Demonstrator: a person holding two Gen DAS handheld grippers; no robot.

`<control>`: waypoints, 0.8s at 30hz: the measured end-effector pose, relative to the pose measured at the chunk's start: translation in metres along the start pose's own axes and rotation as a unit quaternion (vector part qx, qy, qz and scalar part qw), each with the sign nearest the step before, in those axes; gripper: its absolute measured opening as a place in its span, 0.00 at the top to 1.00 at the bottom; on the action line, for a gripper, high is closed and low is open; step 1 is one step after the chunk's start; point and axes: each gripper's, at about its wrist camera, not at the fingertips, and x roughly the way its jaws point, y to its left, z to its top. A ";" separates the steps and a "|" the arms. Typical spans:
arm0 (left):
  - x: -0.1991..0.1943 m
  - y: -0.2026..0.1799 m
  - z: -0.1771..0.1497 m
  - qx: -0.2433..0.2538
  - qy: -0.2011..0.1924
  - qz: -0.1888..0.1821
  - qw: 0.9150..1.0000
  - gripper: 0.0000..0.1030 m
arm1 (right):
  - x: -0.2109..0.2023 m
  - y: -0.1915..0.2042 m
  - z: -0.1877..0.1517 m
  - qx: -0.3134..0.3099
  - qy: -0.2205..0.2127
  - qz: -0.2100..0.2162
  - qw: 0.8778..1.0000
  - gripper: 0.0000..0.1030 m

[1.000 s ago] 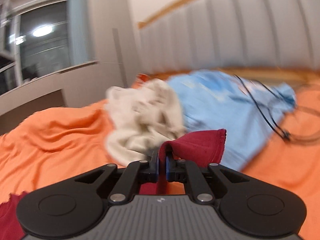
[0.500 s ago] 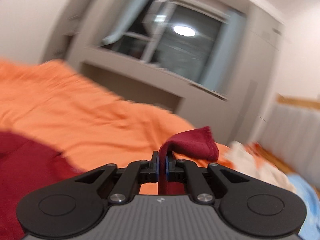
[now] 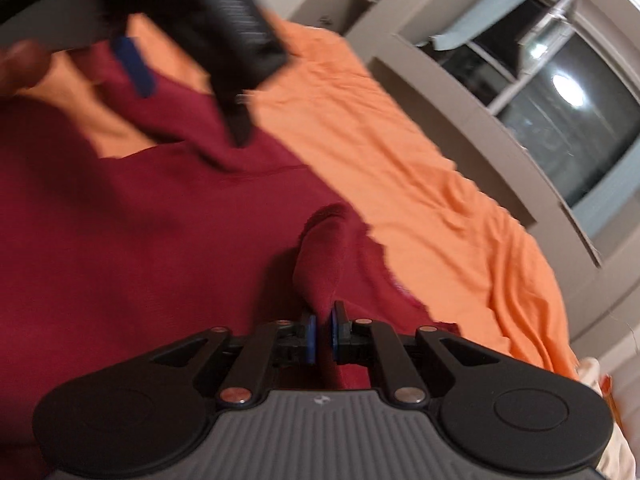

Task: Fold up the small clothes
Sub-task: 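Lift the sleeve with the right tool and fold it across the sweater body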

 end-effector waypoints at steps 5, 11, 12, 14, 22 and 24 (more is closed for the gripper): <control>0.004 -0.001 -0.004 0.000 0.002 -0.022 1.000 0.01 | -0.024 -0.006 -0.010 0.058 -0.010 0.032 0.998 0.38; 0.011 -0.008 -0.007 0.003 0.005 -0.051 0.999 0.01 | -0.068 -0.046 -0.046 0.172 -0.014 0.048 0.984 0.11; 0.013 -0.011 -0.007 0.006 0.006 -0.055 0.998 0.00 | -0.073 -0.056 -0.057 0.199 -0.013 0.041 0.979 0.10; 0.018 -0.017 -0.007 0.012 0.005 -0.058 0.998 0.00 | -0.082 -0.074 -0.078 0.243 -0.013 0.015 0.970 0.09; 0.058 -0.048 -0.012 0.032 0.035 -0.056 0.997 0.06 | -0.067 -0.153 -0.156 0.412 -0.006 -0.117 0.904 0.11; 0.066 -0.052 -0.016 0.030 0.050 -0.065 0.996 0.12 | -0.060 -0.169 -0.174 0.451 -0.003 -0.121 0.884 0.16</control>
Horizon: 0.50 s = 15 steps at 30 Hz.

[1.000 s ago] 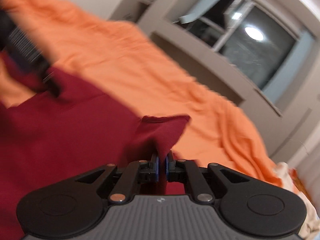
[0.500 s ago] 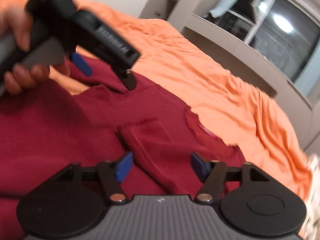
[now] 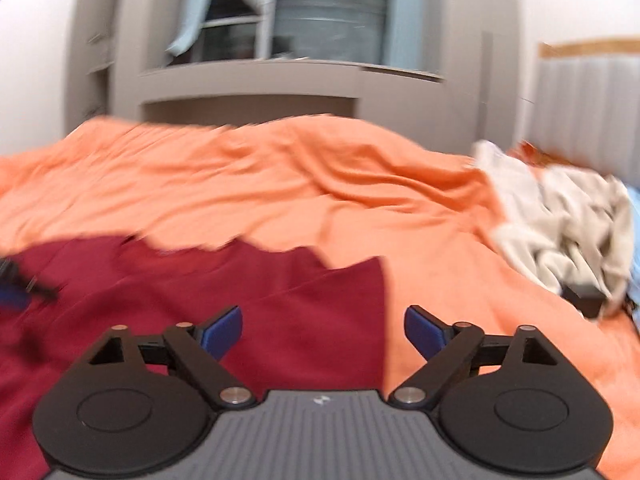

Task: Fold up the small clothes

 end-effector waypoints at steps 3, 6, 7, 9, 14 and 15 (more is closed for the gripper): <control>0.005 -0.004 -0.004 0.008 -0.004 0.004 1.000 0.25 | 0.024 -0.028 -0.005 0.068 0.026 -0.002 0.997 0.32; 0.004 -0.006 -0.005 0.009 -0.014 -0.006 1.000 0.52 | 0.039 -0.048 -0.013 0.115 0.048 0.008 0.992 0.46; 0.003 -0.006 -0.006 0.006 -0.015 -0.012 1.000 0.64 | 0.041 -0.050 -0.016 0.125 0.050 0.011 0.991 0.48; 0.003 -0.007 -0.007 0.006 -0.019 -0.025 0.999 0.77 | 0.046 -0.055 -0.019 0.141 0.054 0.020 0.988 0.50; -0.001 -0.012 -0.010 0.016 -0.026 -0.047 0.998 0.97 | 0.046 -0.054 -0.021 0.141 0.057 0.032 0.988 0.69; -0.002 -0.013 -0.011 0.018 -0.028 -0.049 0.998 0.97 | 0.047 -0.052 -0.021 0.140 0.059 0.033 0.988 0.75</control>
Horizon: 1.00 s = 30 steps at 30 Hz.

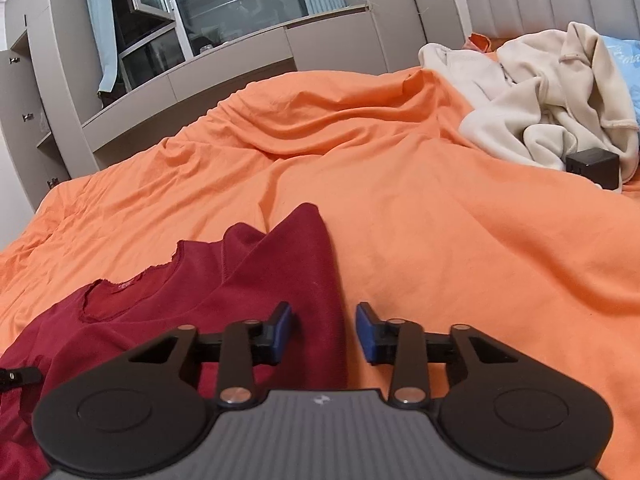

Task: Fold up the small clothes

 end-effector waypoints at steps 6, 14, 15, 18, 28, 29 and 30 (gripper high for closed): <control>-0.017 -0.003 -0.001 0.002 -0.058 0.041 0.998 0.99 | -0.010 0.007 0.008 0.004 -0.006 -0.005 1.000 0.92; -0.009 -0.003 -0.005 0.012 -0.042 0.079 0.996 0.99 | -0.003 0.002 0.005 0.018 0.027 -0.026 0.999 0.91; -0.005 0.000 -0.007 0.007 -0.032 0.080 0.996 0.98 | -0.004 0.004 0.006 0.012 0.024 -0.027 0.999 0.91; -0.002 0.006 -0.005 -0.007 -0.024 0.076 0.997 0.93 | -0.006 0.008 0.007 -0.007 0.011 -0.030 0.999 0.83; -0.004 0.005 -0.009 0.003 -0.015 0.110 0.994 0.27 | 0.000 0.025 -0.002 -0.087 0.040 -0.099 0.990 0.30; -0.002 0.005 -0.010 0.007 -0.008 0.115 0.993 0.27 | 0.001 0.028 -0.004 -0.101 0.042 -0.110 0.988 0.27; 0.001 0.005 -0.010 0.010 -0.001 0.119 0.993 0.27 | 0.001 0.030 -0.006 -0.108 0.043 -0.117 0.986 0.26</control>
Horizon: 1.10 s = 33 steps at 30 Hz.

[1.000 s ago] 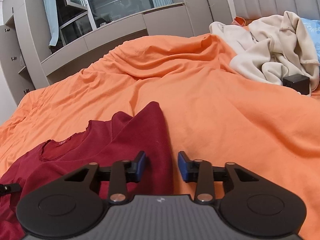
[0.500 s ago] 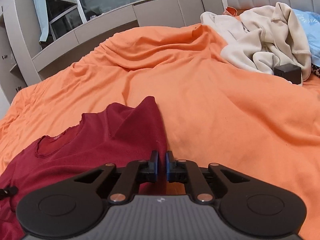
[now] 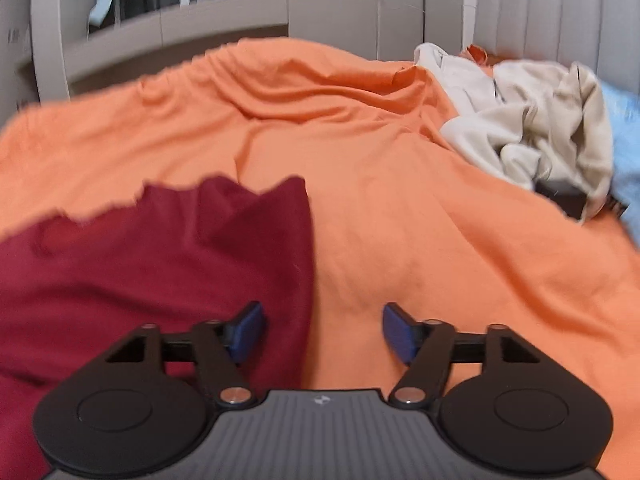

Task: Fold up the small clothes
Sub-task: 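Move the left tool to the other sleeve cuff and grasp it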

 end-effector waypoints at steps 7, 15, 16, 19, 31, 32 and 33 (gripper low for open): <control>-0.012 0.006 0.001 -0.005 -0.003 0.000 1.000 0.10 | -0.018 -0.001 0.004 0.020 -0.013 0.014 1.000 0.02; -0.077 0.045 -0.006 -0.065 -0.023 0.018 0.997 0.01 | -0.045 0.020 0.003 0.002 -0.033 0.072 0.997 0.00; -0.086 0.053 -0.007 -0.070 -0.022 0.026 0.997 0.01 | -0.048 0.024 0.002 -0.002 -0.035 0.078 0.996 0.00; -0.114 0.081 -0.009 -0.083 -0.023 0.050 0.995 0.01 | -0.061 0.036 0.001 -0.016 -0.043 0.101 0.994 0.00; -0.196 0.254 -0.015 -0.218 -0.086 0.173 0.957 0.01 | -0.088 0.070 -0.024 -0.065 -0.048 0.153 0.985 0.00; -0.199 0.266 -0.016 -0.236 -0.089 0.170 0.953 0.01 | -0.087 0.072 -0.026 -0.069 -0.047 0.152 0.985 0.00; -0.200 0.275 -0.017 -0.250 -0.093 0.164 0.950 0.01 | -0.086 0.073 -0.027 -0.070 -0.044 0.151 0.985 0.00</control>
